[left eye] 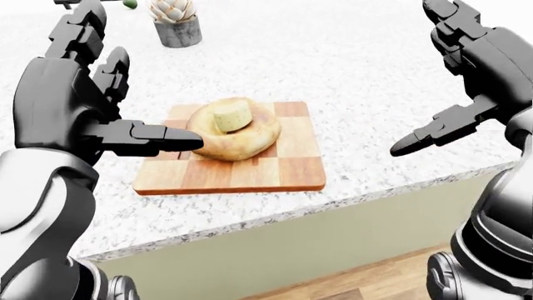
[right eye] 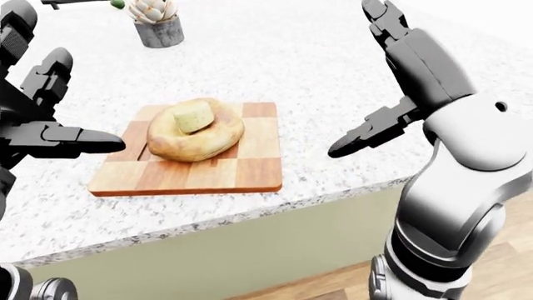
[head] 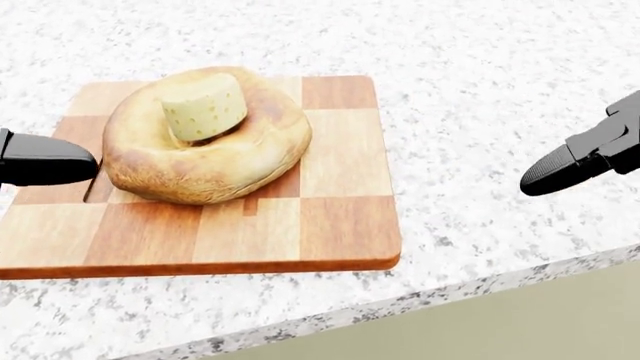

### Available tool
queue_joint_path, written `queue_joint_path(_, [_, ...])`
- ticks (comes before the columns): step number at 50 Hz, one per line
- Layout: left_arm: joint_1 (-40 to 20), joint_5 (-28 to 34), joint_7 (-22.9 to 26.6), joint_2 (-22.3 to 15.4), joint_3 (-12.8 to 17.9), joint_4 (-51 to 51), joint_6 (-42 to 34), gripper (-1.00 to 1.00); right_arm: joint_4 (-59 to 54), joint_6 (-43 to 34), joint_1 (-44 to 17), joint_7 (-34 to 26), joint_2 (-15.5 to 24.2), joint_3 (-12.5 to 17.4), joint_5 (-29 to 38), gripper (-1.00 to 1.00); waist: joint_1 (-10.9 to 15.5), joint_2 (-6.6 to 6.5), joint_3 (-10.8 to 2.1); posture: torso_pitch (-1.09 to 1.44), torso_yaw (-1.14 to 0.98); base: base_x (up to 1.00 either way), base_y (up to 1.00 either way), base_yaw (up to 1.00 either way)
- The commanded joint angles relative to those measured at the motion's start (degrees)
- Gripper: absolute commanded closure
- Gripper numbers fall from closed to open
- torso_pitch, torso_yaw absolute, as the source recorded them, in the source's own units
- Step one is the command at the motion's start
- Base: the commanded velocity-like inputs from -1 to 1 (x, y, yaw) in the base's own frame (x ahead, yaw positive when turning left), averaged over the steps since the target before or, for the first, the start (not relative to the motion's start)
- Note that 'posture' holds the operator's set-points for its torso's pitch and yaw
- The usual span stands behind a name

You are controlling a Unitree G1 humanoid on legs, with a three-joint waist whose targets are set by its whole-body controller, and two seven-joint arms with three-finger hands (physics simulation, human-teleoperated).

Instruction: Pick up the wedge of cheese and place it on the slice of bread to prepare a simple cheese on bread dish.

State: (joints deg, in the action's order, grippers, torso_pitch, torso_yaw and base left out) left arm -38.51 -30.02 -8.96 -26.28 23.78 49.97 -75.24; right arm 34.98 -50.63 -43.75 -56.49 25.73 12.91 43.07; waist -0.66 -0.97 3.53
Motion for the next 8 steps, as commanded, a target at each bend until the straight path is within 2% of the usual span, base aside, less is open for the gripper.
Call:
queue_joint_path(1, [-2.1,-1.6,-1.6,-0.9,1.9,2.6,-1.4,-1.00,3.3,0.1,2.0,2.3,0.3,1.5,-3.2,-1.00,0.1,0.04,-1.34,0.00,0.00,0.00,0.00,0.00])
queue_joint_path(4, [-1.5,-4.4,-2.5,-1.1,4.7,5.5,-4.2,-1.00,6.8,-0.2,7.2,4.9,0.3,3.6,-6.9,-1.00,0.0,0.31,-1.30,0.00,0.00,0.00,0.00,0.00])
queue_joint_path(6, [-1.3,-6.8,-2.5,-2.0,8.0,6.9,-6.0,-1.00,9.1,-1.7,9.0,5.2,1.9,5.5,-9.1,-1.00,0.0,0.35,-1.41,0.00,0.00,0.00,0.00,0.00])
queue_joint_path(8, [-1.1,-10.4,-2.3,-3.2,13.3,8.6,-8.3,-1.00,11.7,-4.2,10.0,4.5,4.7,8.9,-11.4,-1.00,0.0,0.31,-1.39,0.00,0.00,0.00,0.00,0.00])
